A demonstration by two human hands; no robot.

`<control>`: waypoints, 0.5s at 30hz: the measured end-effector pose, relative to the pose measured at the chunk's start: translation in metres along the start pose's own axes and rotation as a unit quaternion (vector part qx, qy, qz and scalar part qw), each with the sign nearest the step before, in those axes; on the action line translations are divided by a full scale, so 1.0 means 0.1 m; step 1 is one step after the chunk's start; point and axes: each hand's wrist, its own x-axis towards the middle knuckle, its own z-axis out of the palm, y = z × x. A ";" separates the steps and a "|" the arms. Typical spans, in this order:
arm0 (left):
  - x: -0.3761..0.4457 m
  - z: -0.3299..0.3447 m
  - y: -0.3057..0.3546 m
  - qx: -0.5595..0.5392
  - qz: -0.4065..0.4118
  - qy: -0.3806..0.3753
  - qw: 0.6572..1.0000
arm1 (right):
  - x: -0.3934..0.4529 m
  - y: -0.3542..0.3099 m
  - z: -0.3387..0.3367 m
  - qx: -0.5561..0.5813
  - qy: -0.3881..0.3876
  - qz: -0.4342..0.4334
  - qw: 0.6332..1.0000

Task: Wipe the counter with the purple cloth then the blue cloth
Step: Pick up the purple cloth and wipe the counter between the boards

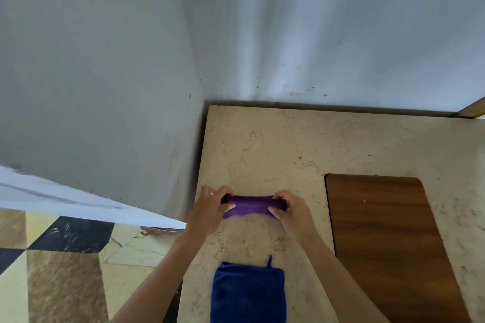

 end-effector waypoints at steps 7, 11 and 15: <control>-0.51 -0.30 0.41 -0.089 0.036 0.057 0.994 | -0.52 -0.32 -0.41 0.119 0.013 -0.010 0.993; -0.93 -0.44 0.78 -0.131 0.078 0.096 0.984 | -1.01 -0.43 -0.68 0.178 0.048 -0.027 0.982; -1.37 -0.44 1.18 -0.190 0.078 0.104 0.973 | -1.51 -0.38 -0.94 0.239 0.067 -0.058 0.967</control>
